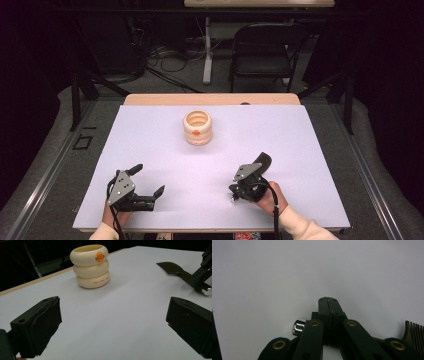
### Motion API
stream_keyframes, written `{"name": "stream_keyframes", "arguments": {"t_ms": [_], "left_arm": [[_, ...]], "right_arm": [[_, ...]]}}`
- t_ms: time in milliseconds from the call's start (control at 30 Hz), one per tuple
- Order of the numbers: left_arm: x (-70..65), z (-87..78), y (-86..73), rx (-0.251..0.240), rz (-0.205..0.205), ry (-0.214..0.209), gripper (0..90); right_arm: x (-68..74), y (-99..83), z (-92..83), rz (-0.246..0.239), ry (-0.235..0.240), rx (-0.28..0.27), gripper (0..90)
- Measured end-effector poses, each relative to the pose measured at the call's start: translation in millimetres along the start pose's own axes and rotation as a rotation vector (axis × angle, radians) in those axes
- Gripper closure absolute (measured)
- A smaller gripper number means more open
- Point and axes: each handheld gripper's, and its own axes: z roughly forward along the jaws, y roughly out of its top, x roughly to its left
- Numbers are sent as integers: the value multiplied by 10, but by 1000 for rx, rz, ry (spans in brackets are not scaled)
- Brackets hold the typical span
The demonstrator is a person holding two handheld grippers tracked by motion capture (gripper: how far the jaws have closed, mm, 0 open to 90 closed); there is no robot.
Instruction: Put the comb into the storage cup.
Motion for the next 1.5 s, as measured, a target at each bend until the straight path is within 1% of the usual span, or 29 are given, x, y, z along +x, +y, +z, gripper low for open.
{"name": "stream_keyframes", "arguments": {"t_ms": [133,200,300,333,567,800,833,867,1000,1200,1300,1433,1500], "left_arm": [[-1,2,0,0,0,-1,1],[-1,3,0,1,0,0,2],[-4,0,-1,1,0,0,2],[-2,-3,0,2,2,1,2],[1,-1,0,3,1,0,2],[3,-5,-2,3,1,1,2],[3,-6,-2,4,0,2,2],[4,-6,-2,3,0,2,2],[1,-2,-1,6,1,0,2],[3,-5,-3,6,0,2,2],[3,-3,-2,7,2,2,2],[3,-5,-2,8,2,2,2],[4,-7,-2,5,2,4,2]], "right_arm": [[7,-18,-15,15,3,9,900],[4,-28,-22,5,7,10,900],[15,-39,-41,17,6,18,900],[11,-44,-46,11,8,19,900],[2,-68,-73,25,6,26,900],[0,-82,-87,25,9,36,900],[5,-86,-94,35,8,36,900],[-1,-90,-99,33,8,37,900],[-12,-118,-125,46,6,38,900],[-9,-156,-154,44,9,45,900],[-9,-182,-174,55,7,49,900],[-15,-213,-195,53,9,57,900],[-12,-229,-214,62,6,57,900]]}}
